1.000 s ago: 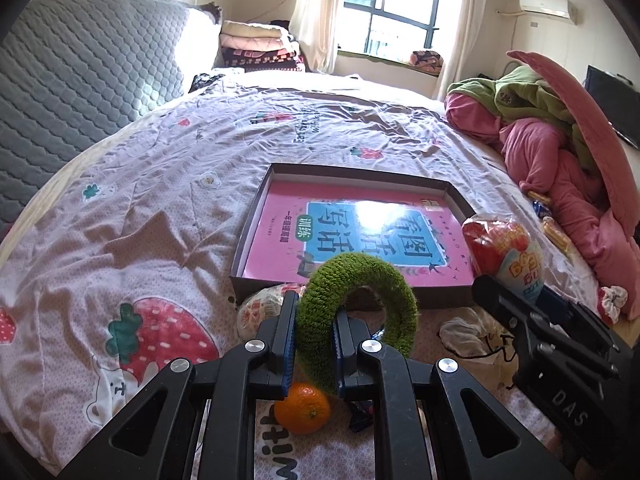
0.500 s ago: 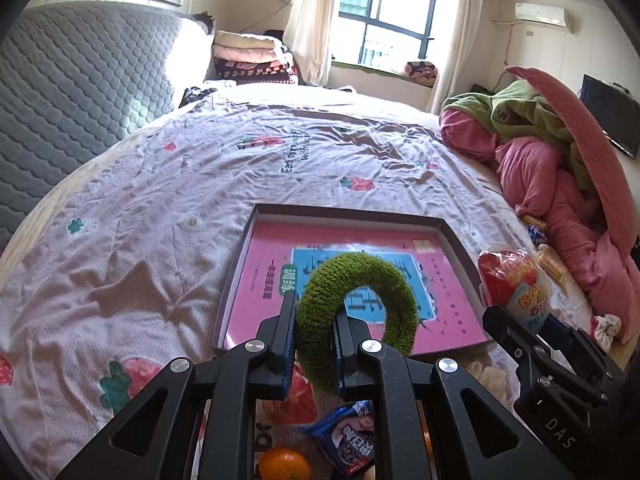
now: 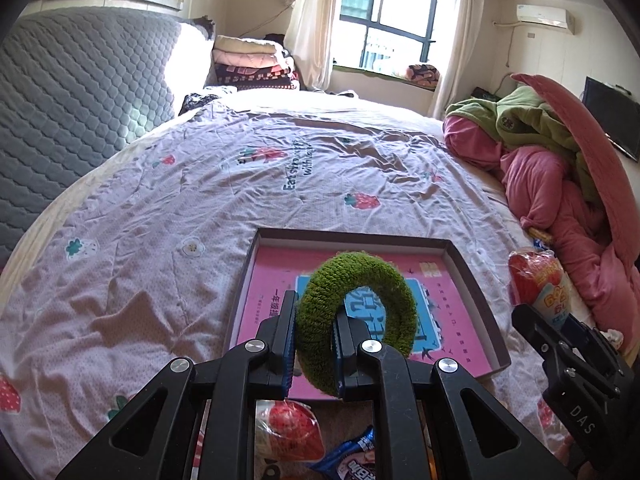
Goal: Organize objects
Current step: 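Lift green ring with left gripper while right gripper lifts egg toward tray, then lower ring onto pink book and open left gripper while right releases egg beside it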
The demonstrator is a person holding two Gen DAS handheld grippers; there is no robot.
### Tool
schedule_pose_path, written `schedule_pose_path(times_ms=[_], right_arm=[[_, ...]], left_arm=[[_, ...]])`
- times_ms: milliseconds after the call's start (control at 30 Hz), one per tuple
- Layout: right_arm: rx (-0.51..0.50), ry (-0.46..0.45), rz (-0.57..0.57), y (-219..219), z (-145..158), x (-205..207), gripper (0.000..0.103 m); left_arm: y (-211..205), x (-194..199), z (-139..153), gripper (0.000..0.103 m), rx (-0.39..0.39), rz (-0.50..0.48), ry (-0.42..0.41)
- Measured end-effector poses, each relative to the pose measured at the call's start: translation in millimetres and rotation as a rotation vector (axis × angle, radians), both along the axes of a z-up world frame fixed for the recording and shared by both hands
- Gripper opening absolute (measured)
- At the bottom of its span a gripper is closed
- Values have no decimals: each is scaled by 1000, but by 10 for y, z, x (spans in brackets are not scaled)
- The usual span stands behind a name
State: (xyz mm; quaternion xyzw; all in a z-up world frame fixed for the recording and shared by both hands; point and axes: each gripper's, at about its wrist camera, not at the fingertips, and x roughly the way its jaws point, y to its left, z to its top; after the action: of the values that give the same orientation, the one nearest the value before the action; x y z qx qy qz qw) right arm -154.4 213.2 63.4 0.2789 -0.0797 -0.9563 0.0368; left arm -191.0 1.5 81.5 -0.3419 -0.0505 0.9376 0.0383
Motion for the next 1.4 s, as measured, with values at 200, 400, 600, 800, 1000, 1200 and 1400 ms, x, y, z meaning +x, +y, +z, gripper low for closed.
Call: schedule_pose_path(times_ms=[200,400,600,800,1000,1200,1400], right_arm=[[26,11,0,45,105,-131,54],[23,12,-20,154,173,-284,54],[50,9,-16,125,200,-426,54],[76,-23,-3,62,62,-505,54],[109,-70,5,17,-111,-552,54],[125,-110,10,18,-246,-573,54],[156,-157,28,-21,-391,-603,54]], left_arm=[[-83,-122,88,15,-19,8,18],[-144,-299,117,15,-14,19,10],[-131,-453,15,15,-22,22,-5],[-93,-554,-192,15,-25,19,-42],[-75,-649,-413,15,-48,20,-95],[-94,-685,-522,15,-54,13,-118],[-127,-714,-609,15,-41,16,-143]])
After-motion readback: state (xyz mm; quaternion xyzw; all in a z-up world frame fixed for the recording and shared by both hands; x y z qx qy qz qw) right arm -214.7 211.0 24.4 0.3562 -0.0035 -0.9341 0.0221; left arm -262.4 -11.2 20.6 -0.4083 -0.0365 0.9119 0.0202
